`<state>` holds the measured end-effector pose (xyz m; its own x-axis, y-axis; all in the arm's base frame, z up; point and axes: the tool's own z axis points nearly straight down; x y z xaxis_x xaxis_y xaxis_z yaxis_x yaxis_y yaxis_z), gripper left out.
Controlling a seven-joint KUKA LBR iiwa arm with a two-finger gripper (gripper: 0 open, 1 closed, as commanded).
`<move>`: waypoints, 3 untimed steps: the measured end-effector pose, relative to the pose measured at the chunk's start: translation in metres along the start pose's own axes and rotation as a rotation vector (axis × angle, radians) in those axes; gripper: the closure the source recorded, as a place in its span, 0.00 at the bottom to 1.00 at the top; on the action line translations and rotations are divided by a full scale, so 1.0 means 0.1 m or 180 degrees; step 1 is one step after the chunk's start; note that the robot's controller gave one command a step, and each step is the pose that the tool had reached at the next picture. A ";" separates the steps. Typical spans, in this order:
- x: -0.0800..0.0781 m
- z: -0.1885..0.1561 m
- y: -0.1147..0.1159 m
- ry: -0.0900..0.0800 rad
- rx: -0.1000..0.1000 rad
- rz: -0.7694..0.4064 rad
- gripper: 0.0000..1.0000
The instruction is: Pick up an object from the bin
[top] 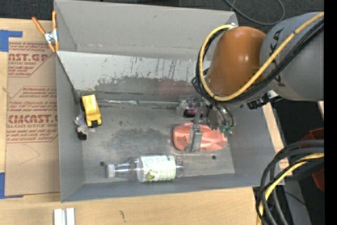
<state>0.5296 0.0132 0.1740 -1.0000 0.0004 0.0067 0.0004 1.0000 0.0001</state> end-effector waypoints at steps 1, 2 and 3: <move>-0.02 -0.04 0.00 -0.0025 -0.0001 0.0000 0.00; 0.16 0.87 -0.97 -0.0094 0.0085 0.0244 1.00; 0.16 0.87 -0.97 -0.0095 0.0086 0.0244 1.00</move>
Offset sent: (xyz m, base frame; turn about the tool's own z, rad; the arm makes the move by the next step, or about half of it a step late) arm -0.0231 -0.0772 -0.1020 0.0525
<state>0.5134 -0.0837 0.0872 -0.9968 0.0765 -0.0240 0.0771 0.9967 -0.0262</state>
